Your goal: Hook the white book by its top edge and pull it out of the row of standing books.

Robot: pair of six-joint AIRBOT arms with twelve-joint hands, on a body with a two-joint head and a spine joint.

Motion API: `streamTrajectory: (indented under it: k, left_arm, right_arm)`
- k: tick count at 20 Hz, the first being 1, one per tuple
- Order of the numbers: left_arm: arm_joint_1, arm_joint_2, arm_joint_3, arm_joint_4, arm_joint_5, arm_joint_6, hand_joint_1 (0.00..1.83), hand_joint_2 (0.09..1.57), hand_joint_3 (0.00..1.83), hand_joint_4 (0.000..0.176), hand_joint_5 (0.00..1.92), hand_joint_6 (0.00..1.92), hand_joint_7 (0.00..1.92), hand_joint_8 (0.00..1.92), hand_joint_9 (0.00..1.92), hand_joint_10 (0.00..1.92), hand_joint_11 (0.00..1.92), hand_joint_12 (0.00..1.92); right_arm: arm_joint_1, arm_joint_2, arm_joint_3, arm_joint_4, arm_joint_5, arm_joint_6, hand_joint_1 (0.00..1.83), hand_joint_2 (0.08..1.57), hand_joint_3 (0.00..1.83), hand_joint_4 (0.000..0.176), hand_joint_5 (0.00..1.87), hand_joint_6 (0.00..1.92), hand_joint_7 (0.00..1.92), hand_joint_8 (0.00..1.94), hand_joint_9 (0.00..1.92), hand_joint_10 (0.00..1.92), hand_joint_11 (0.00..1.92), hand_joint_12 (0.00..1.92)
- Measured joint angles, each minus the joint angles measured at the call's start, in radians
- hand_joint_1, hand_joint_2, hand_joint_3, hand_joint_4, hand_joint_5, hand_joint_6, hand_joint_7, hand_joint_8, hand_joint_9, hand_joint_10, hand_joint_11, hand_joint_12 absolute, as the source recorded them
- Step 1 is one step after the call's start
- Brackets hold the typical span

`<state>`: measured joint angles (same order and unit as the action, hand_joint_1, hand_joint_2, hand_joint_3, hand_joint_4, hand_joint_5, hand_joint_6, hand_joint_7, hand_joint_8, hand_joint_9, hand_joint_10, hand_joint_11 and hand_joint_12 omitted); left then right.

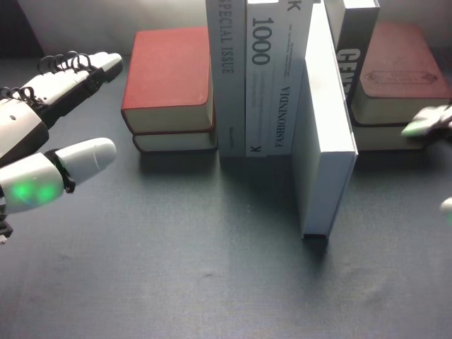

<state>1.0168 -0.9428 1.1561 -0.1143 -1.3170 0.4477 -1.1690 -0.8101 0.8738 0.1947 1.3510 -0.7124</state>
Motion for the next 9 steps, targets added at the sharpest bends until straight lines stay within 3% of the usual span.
streamTrajectory:
  k: [1,2,3,4,6,7,8,9]
  left_arm:
    - [0.000,0.000,0.000,0.000,0.000,0.000,0.19,1.43,0.00,0.000,0.00,0.00,0.00,0.00,0.00,0.00,0.00,0.00]
    - [0.000,0.000,0.000,-0.001,-0.001,0.000,0.14,1.42,0.00,0.027,0.00,0.00,0.00,0.00,0.00,0.00,0.00,0.00]
    - [0.000,0.000,-0.001,-0.001,-0.001,0.001,0.14,1.42,0.00,0.027,0.00,0.00,0.00,0.00,0.00,0.00,0.00,0.00]
    - [0.000,0.000,-0.006,-0.003,-0.007,0.001,0.11,1.40,0.00,0.054,0.00,0.00,0.00,0.00,0.00,0.00,0.00,0.00]
    - [0.000,0.005,-0.011,-0.002,-0.009,0.005,0.14,1.39,0.00,0.055,0.00,0.00,0.00,0.00,0.00,0.00,0.00,0.00]
    - [0.004,0.006,-0.011,-0.008,-0.018,0.008,0.20,1.39,0.00,0.092,0.00,0.00,0.00,0.00,0.00,0.00,0.00,0.00]
    - [0.010,0.006,-0.011,-0.016,-0.028,0.008,0.20,1.39,0.00,0.092,0.00,0.00,0.00,0.00,0.00,0.00,0.00,0.00]
    - [0.012,0.006,-0.011,-0.021,-0.031,0.008,0.33,1.42,0.00,0.072,0.00,0.00,0.00,0.00,0.00,0.00,0.00,0.00]
  right_arm:
    - [-0.024,0.000,0.000,0.041,0.035,-0.007,0.16,1.52,0.00,0.000,0.00,0.06,0.00,0.00,0.00,0.01,0.00,0.07]
    - [-0.027,0.002,0.000,0.067,0.053,-0.017,0.18,1.51,0.00,0.000,0.00,0.01,0.00,0.00,0.00,0.00,0.00,0.01]
    - [-0.027,0.004,0.000,0.071,0.059,-0.020,0.18,1.51,0.00,0.000,0.00,0.01,0.00,0.00,0.00,0.00,0.00,0.01]
    - [-0.027,0.010,0.000,0.076,0.080,-0.024,0.20,1.47,0.00,0.000,0.00,0.00,0.00,0.00,0.00,0.00,0.00,0.00]
    - [-0.027,0.016,0.000,0.085,0.107,-0.028,0.22,1.46,0.00,0.000,0.00,0.00,0.00,0.00,0.00,0.00,0.00,0.00]
    - [-0.027,0.019,0.000,0.087,0.115,-0.030,0.24,1.46,0.00,0.000,0.00,0.00,0.00,0.00,0.00,0.00,0.00,0.00]
    - [-0.027,0.022,-0.001,0.093,0.123,-0.033,0.24,1.46,0.00,0.000,0.00,0.00,0.00,0.00,0.00,0.00,0.00,0.00]
    - [-0.027,0.031,-0.005,0.107,0.138,-0.042,0.30,1.48,0.00,0.010,0.00,0.00,0.00,0.00,0.00,0.00,0.00,0.00]
